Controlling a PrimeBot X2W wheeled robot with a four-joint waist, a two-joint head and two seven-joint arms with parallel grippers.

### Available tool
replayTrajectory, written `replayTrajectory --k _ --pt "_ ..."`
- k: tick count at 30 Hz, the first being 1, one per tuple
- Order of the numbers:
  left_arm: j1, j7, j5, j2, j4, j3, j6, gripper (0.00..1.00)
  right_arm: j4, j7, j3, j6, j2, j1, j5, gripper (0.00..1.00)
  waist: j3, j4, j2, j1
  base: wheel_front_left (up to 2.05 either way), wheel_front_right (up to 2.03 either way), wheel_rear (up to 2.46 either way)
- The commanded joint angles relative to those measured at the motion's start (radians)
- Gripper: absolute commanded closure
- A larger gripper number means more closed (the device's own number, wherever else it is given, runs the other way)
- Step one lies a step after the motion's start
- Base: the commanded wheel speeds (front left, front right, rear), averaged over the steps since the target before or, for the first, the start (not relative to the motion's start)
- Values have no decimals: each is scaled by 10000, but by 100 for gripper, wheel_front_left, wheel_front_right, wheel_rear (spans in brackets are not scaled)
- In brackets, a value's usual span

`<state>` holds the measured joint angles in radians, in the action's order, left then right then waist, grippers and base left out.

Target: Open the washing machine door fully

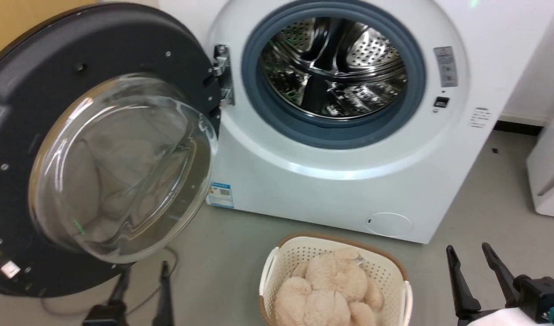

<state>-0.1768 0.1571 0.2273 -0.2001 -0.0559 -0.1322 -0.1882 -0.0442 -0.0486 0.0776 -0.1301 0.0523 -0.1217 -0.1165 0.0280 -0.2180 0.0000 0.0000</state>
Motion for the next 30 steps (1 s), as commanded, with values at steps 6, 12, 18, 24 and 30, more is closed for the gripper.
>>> replayTrajectory --k 6,12,18,24,30 --pt "590 -85 -261 14 425 -542 331 0 -207 147 -66 -6 -20 -267 190 0 227 839 0 0 0 0 0" --pt "979 -74 -314 89 811 -876 511 0 -306 267 54 -6 -20 -411 216 0 210 1531 0 0 0 0 0" --pt "1175 -68 -266 164 1063 -978 514 0 -359 337 95 -6 -20 -484 226 0 122 1935 0 0 0 0 0" --pt "1171 -70 -219 168 1143 -981 452 0 -311 345 78 -6 -20 -424 157 0 121 2066 0 0 0 0 0" --pt "1064 -200 -107 195 1164 -1011 501 100 -262 303 84 0 0 -360 187 100 130 2095 0 0 0 0 0"
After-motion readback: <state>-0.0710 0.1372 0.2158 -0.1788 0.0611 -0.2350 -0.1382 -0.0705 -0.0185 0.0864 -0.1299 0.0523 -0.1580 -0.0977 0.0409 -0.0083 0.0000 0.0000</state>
